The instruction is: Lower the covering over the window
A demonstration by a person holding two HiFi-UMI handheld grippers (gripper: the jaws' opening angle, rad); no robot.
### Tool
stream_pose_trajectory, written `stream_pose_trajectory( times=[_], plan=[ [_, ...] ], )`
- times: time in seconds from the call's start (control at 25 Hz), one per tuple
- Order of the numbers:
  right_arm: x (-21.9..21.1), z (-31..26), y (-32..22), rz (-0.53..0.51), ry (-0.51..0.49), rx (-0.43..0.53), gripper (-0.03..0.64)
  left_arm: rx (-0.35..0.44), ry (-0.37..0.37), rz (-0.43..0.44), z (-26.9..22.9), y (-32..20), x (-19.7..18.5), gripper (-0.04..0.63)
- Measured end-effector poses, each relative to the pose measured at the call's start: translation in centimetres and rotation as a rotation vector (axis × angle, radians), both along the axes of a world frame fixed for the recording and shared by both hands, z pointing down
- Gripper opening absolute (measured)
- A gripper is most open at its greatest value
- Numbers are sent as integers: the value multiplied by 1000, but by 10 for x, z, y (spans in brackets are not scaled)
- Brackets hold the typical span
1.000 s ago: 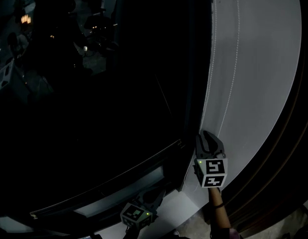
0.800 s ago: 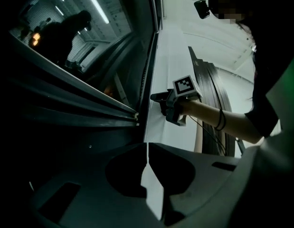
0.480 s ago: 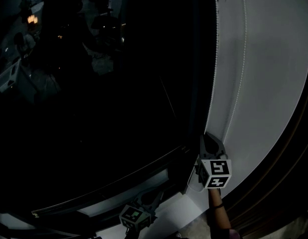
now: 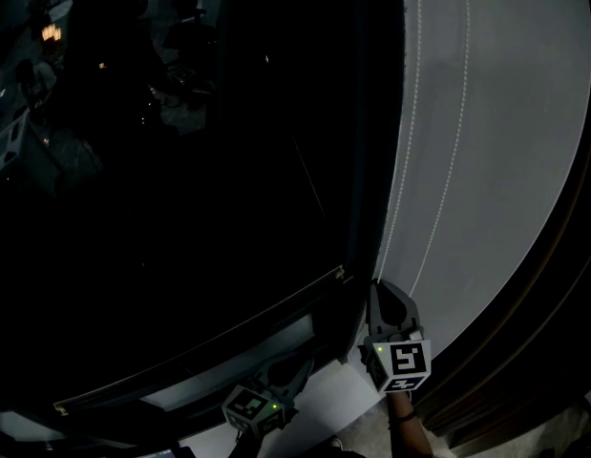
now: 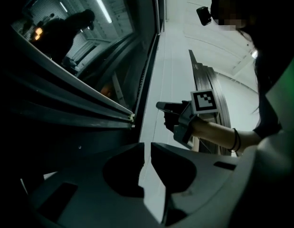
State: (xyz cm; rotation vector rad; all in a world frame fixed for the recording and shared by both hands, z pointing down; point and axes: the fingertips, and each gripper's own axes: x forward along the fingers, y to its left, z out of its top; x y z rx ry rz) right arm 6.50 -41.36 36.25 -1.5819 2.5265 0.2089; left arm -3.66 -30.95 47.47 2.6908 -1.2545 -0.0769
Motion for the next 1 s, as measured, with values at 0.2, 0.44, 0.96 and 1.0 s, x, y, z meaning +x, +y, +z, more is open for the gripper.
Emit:
stream_pose_trajectory(
  times=[0.2, 0.44, 0.96, 1.0],
  plan=[
    [-11, 51, 15, -27, 17, -119, 12, 19, 14, 63, -11, 8, 16, 41],
    [-24, 157, 39, -53, 47, -333, 11, 51, 13, 125, -26, 4, 26, 41],
    [-17, 268, 77, -53, 37, -604, 11, 223, 1, 298, -111, -29, 94, 112],
    [-18, 269, 79, -53, 43, -601, 11, 229, 18, 313, -114, -29, 99, 112]
  ],
)
